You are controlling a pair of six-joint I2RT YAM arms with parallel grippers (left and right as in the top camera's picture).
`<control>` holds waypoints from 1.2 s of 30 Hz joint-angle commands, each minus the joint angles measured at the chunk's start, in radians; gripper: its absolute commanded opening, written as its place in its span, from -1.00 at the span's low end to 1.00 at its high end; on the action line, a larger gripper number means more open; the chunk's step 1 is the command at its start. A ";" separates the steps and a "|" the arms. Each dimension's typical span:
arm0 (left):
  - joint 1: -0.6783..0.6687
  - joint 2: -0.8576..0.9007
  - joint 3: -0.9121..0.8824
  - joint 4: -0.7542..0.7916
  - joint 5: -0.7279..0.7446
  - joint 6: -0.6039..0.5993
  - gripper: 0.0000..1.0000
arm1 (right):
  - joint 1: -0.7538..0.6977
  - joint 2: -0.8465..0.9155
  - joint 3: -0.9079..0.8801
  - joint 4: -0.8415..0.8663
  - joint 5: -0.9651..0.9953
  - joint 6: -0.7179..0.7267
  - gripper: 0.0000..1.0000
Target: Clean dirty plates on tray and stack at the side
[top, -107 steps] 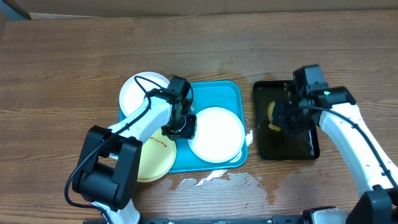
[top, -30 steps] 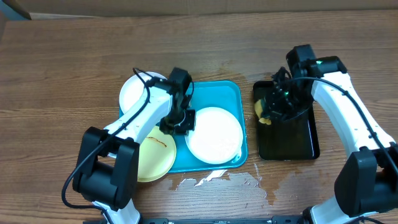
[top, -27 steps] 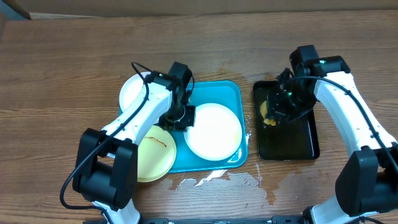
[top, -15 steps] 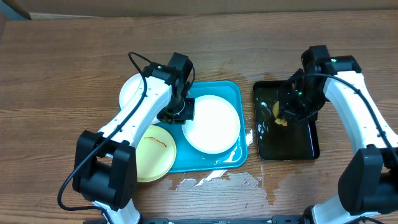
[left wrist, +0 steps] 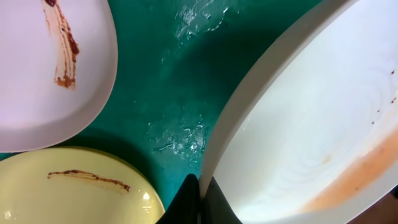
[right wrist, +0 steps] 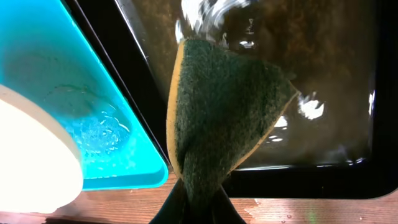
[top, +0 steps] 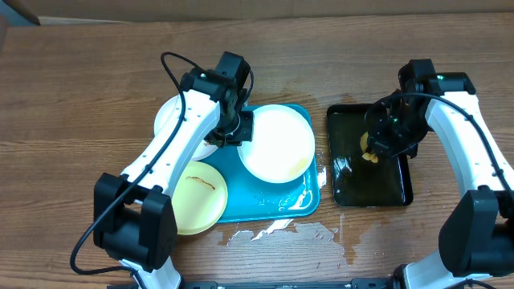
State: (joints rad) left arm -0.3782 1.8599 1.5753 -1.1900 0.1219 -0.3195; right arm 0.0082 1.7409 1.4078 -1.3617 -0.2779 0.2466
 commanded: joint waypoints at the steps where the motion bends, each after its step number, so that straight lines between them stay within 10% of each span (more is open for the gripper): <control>1: 0.000 0.012 0.050 -0.004 -0.003 -0.022 -0.92 | -0.004 -0.033 -0.006 0.005 0.037 0.024 -0.89; 20: -0.074 0.012 0.117 0.144 -0.060 -0.063 -0.93 | -0.004 -0.033 -0.322 0.251 0.113 0.173 -0.67; 36: -0.164 0.012 0.116 0.372 -0.100 -0.062 -0.92 | -0.004 -0.038 -0.156 0.111 0.094 0.164 -0.18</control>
State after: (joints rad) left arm -0.5194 1.8599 1.6653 -0.8497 0.0330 -0.3672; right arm 0.0078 1.7325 1.2301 -1.2388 -0.1787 0.4114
